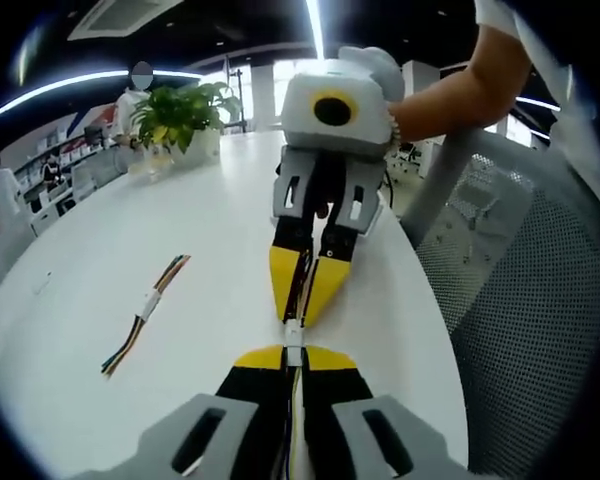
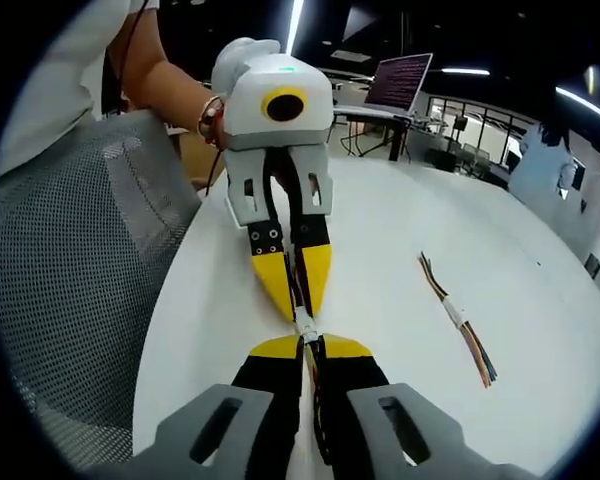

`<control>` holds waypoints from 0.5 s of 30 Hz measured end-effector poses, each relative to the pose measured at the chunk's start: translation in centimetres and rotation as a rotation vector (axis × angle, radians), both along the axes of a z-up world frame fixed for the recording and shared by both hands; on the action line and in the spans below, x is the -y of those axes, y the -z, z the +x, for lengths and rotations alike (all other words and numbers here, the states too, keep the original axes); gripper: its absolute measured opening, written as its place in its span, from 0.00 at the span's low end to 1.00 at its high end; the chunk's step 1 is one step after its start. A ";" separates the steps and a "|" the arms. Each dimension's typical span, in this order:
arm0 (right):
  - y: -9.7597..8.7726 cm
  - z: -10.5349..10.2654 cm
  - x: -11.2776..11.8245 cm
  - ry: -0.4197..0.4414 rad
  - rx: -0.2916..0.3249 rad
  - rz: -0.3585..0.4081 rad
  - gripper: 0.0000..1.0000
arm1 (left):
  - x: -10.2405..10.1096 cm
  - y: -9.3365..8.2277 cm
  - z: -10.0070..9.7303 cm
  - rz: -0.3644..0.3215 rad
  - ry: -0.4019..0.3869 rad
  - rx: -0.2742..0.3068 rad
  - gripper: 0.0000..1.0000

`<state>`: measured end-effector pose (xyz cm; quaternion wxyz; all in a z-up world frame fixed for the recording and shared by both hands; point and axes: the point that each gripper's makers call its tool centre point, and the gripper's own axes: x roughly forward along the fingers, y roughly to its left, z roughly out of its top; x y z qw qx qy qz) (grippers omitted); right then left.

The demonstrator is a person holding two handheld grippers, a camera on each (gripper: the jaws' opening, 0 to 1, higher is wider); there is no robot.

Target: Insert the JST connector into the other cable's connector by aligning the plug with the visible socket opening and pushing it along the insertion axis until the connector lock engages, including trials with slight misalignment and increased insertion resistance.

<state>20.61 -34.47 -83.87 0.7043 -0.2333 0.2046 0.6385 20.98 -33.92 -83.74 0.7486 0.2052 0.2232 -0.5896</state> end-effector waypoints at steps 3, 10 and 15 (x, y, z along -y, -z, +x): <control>0.0 0.1 0.0 0.004 0.006 -0.002 0.02 | 0.1 0.0 0.1 0.010 0.013 0.006 0.00; -0.6 1.1 0.2 0.030 0.020 0.011 0.02 | 0.4 -0.6 1.1 0.013 0.032 0.025 0.00; -1.0 1.6 0.3 0.035 0.032 0.016 0.02 | 0.5 -1.0 1.6 0.017 0.049 0.035 0.00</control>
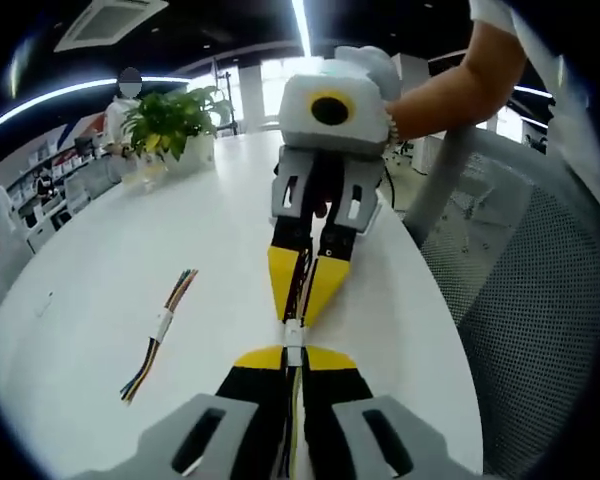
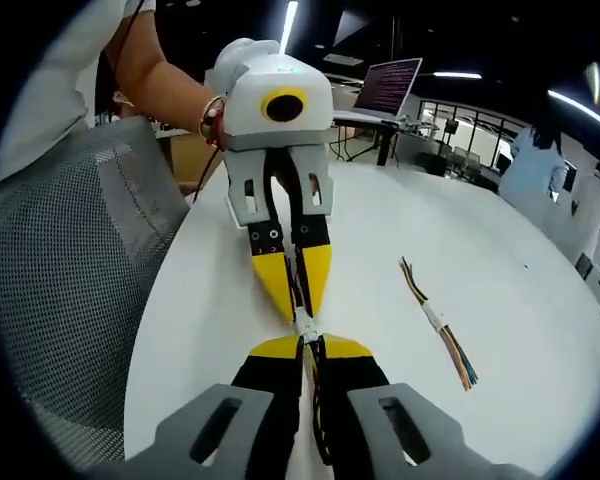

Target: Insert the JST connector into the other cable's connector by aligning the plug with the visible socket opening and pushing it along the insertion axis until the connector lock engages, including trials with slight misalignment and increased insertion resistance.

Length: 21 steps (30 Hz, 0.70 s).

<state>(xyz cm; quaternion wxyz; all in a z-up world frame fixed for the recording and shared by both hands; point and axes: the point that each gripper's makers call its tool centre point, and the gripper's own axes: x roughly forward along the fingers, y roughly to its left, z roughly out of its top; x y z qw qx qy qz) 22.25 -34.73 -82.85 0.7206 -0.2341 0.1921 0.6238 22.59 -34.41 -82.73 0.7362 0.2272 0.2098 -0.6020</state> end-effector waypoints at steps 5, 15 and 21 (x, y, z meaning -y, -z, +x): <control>-0.2 0.9 0.0 0.000 0.015 -0.005 0.02 | 0.2 -0.2 0.8 0.012 0.016 0.014 0.00; -0.5 3.4 0.6 0.037 0.031 0.004 0.02 | 0.8 -0.5 3.5 0.030 0.038 0.041 0.00; -0.2 4.5 0.8 0.049 0.035 0.000 0.02 | 1.1 -0.2 4.6 0.038 0.044 0.042 0.00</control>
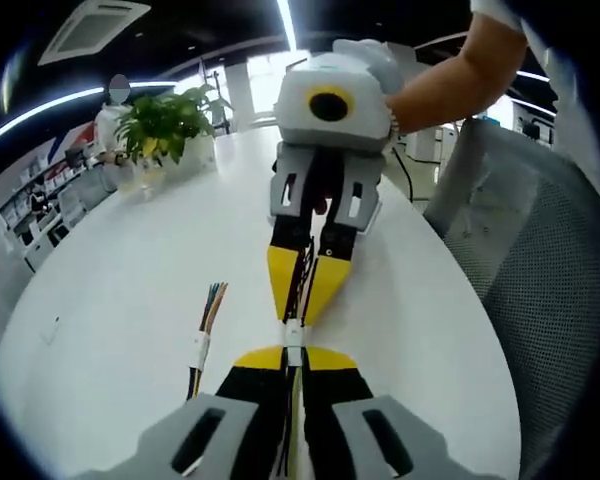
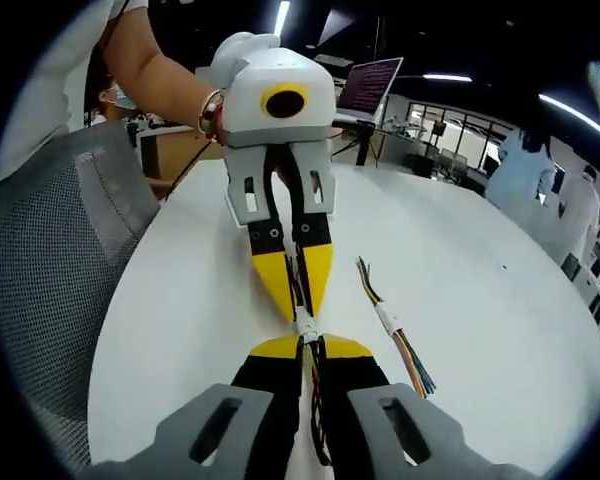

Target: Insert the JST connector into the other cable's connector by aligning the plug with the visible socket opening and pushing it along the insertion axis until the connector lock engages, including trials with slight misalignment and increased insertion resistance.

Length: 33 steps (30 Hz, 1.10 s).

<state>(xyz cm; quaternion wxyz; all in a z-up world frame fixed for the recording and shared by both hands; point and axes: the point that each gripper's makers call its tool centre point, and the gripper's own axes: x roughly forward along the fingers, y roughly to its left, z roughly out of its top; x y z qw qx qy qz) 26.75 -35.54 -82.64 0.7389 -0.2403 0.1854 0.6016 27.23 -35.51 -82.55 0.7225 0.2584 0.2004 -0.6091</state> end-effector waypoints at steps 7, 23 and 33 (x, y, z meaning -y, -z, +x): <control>0.5 1.3 -0.1 0.006 0.002 -0.003 0.02 | -0.1 0.5 1.3 0.004 -0.004 -0.004 0.00; 1.9 2.9 -0.3 0.013 -0.016 -0.016 0.02 | -0.3 1.8 2.8 0.011 -0.021 -0.026 0.00; 2.0 3.3 -0.5 0.026 -0.017 -0.012 0.02 | -0.5 1.9 3.3 -0.003 -0.040 -0.038 0.00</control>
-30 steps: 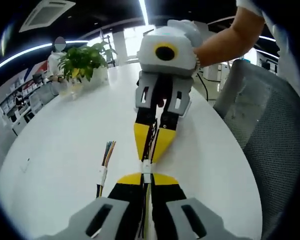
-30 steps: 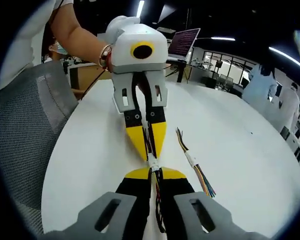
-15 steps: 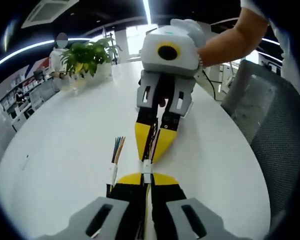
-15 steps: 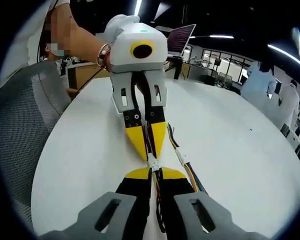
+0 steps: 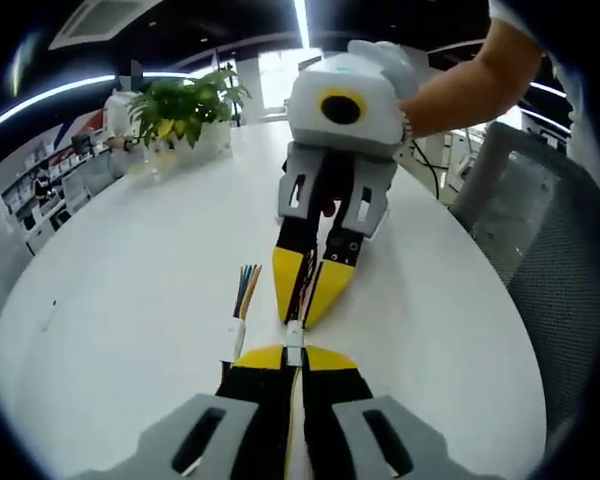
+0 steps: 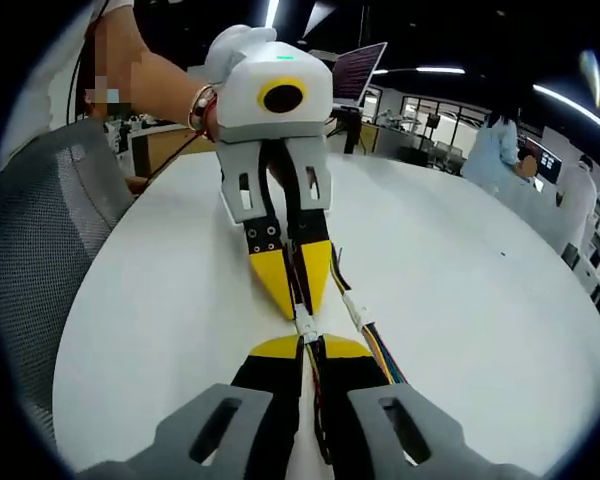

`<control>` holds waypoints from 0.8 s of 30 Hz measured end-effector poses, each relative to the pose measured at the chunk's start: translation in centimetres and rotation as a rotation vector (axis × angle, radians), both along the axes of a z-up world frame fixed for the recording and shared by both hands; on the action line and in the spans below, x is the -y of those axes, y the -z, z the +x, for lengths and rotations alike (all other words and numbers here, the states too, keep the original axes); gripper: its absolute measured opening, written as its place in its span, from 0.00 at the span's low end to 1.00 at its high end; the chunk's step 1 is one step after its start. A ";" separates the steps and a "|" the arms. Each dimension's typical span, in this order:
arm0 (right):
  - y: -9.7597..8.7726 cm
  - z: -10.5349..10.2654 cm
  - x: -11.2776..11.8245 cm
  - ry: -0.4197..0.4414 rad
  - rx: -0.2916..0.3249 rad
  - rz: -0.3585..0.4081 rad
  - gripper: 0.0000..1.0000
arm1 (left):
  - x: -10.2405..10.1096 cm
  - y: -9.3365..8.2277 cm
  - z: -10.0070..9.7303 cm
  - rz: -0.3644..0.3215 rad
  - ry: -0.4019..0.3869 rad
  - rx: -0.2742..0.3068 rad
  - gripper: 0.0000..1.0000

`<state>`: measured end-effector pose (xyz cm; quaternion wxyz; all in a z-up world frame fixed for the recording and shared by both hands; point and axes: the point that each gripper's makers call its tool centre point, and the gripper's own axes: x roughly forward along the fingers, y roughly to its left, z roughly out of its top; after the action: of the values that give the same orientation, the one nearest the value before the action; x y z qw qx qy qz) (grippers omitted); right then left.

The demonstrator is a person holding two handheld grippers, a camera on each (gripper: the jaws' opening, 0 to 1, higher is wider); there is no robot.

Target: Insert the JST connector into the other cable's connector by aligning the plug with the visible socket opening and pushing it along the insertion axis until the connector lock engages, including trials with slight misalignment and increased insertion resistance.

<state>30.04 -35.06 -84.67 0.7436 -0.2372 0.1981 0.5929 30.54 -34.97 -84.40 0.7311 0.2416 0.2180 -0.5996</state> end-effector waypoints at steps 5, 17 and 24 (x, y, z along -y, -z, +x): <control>0.1 0.1 0.0 0.004 -0.002 -0.005 0.02 | 0.0 0.0 0.1 -0.006 -0.001 -0.002 0.00; 0.1 0.2 -0.1 0.001 0.005 -0.010 0.03 | -0.2 0.0 0.1 -0.002 0.016 0.013 0.00; 0.2 0.2 -0.1 -0.008 0.011 -0.020 0.03 | -0.4 0.3 0.1 0.010 0.016 0.007 0.01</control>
<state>30.24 -34.97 -84.88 0.7401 -0.2486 0.1988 0.5924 30.60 -34.55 -84.65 0.7259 0.2490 0.2167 -0.6034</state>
